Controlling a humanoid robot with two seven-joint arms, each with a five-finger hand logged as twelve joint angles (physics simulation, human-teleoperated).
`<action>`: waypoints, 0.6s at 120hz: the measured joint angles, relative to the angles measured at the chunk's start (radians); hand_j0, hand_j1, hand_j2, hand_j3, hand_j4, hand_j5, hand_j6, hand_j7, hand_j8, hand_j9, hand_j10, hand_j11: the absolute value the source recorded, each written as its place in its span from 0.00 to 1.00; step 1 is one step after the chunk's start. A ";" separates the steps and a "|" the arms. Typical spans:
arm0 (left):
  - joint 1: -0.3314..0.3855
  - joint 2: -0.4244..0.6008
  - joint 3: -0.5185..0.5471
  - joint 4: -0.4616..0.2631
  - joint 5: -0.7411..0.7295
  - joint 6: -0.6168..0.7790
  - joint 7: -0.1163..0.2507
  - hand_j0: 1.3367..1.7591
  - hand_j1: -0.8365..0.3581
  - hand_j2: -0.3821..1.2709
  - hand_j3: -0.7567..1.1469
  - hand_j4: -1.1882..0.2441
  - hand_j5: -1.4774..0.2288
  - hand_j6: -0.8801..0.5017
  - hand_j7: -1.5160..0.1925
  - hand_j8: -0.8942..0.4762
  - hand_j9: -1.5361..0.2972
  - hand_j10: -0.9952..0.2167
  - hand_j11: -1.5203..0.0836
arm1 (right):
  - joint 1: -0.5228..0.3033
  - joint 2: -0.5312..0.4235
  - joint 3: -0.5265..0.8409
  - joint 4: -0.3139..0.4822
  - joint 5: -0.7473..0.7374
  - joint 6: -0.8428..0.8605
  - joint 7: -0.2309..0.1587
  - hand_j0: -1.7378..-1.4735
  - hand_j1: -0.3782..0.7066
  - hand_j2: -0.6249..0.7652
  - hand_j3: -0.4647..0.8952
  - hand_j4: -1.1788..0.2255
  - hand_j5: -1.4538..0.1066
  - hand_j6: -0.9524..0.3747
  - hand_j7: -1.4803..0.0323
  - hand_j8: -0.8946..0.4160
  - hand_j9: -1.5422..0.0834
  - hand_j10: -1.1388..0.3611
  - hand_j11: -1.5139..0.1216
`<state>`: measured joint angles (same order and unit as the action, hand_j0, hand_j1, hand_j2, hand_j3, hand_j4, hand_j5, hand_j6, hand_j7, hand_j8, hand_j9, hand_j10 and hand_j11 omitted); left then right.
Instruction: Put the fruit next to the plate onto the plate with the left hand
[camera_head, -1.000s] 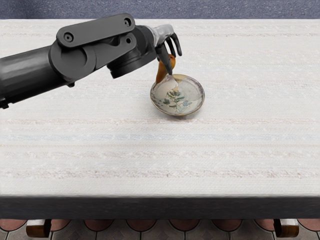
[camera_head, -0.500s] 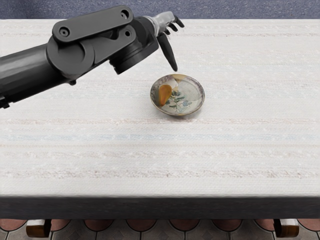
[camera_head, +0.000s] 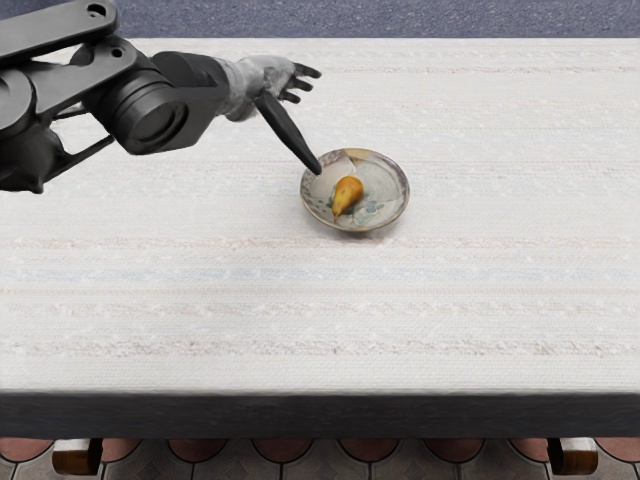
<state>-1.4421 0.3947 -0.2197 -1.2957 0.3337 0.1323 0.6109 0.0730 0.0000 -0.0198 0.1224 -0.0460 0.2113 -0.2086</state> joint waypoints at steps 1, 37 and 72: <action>0.005 0.010 -0.002 -0.012 -0.014 -0.002 0.000 0.76 0.95 0.24 0.40 0.80 0.83 0.60 0.85 0.62 0.81 0.78 0.91 | 0.000 0.000 0.000 0.000 0.000 0.000 0.000 0.30 0.03 0.45 0.34 0.84 0.93 0.72 0.98 0.68 0.95 0.76 0.93; 0.368 0.193 -0.213 -0.203 -0.306 -0.332 0.000 0.76 0.96 0.24 0.40 0.81 0.84 0.61 0.86 0.63 0.81 0.79 0.92 | 0.003 0.000 0.000 0.000 0.000 0.000 0.000 0.30 0.03 0.45 0.34 0.84 0.93 0.72 0.98 0.68 0.95 0.76 0.93; 0.462 0.430 -0.273 -0.235 -0.529 -0.695 0.000 0.76 0.96 0.23 0.40 0.81 0.84 0.62 0.87 0.63 0.82 0.80 0.92 | 0.004 0.000 0.000 0.003 0.000 0.006 0.000 0.30 0.03 0.45 0.34 0.84 0.93 0.72 0.98 0.68 0.95 0.76 0.93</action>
<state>-0.9806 0.8244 -0.4927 -1.5307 -0.1953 -0.5626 0.6109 0.0767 0.0000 -0.0199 0.1253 -0.0461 0.2174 -0.2085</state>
